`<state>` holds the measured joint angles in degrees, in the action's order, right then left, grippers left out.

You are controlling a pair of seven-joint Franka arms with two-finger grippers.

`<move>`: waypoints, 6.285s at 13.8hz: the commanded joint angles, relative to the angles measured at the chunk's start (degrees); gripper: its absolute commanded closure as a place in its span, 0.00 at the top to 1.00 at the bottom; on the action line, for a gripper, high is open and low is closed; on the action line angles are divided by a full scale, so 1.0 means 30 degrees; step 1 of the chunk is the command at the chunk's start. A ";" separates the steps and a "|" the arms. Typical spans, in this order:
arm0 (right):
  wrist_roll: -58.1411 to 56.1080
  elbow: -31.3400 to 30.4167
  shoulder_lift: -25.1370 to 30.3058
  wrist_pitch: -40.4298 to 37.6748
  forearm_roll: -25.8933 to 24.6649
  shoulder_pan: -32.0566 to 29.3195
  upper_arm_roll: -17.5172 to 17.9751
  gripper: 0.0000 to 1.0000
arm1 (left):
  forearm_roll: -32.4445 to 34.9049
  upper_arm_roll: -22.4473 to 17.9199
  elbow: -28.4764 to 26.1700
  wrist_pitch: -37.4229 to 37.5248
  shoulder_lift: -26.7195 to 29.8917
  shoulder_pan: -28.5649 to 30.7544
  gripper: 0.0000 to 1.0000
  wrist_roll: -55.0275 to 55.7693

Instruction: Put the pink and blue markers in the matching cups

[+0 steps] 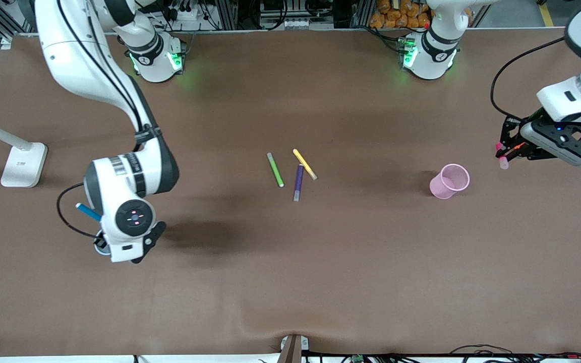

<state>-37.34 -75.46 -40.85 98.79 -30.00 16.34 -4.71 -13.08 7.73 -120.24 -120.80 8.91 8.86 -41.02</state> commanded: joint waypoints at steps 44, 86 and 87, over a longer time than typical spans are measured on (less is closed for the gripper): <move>0.9626 -0.2644 0.9536 0.0264 0.8738 -0.2517 0.0252 1.00 | -0.1278 0.4362 0.0728 -0.3306 -0.4289 0.1764 1.00 0.9760; 1.2740 -0.7279 1.5579 -0.0762 1.0995 -0.6854 0.2390 1.00 | 0.4360 -0.1991 0.8533 1.0916 -0.0132 -0.4212 1.00 1.7129; 1.2711 -0.7308 1.5608 -0.0762 1.0995 -0.6854 0.2390 1.00 | 0.4331 -0.2020 0.7917 1.0447 0.0190 -0.4212 1.00 1.7100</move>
<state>0.64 -98.66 6.51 97.52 2.85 -3.54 1.91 0.70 2.18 -91.14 -86.21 5.56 -3.01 10.26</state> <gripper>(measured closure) 0.000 0.000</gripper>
